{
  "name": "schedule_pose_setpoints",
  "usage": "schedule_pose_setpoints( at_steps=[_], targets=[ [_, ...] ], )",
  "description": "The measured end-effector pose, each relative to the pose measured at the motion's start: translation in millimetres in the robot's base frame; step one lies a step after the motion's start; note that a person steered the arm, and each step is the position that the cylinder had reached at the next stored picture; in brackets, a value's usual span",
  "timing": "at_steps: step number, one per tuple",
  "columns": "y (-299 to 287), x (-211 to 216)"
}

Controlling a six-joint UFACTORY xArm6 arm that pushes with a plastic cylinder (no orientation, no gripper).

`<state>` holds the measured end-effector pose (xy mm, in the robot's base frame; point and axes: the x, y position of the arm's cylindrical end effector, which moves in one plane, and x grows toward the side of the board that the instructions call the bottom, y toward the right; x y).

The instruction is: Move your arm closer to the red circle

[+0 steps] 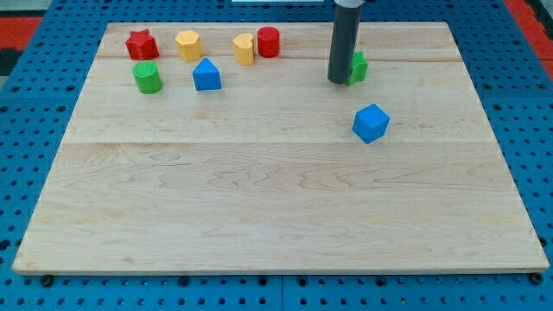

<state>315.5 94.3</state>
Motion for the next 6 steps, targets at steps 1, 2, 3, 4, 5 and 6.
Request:
schedule_pose_setpoints(
  at_steps=[1,2,3,4,5,6],
  targets=[
    [2,-4],
    [-15,-58],
    [-14,-104],
    [-63,-123],
    [-154,-124],
    [-178,-110]
  ],
)
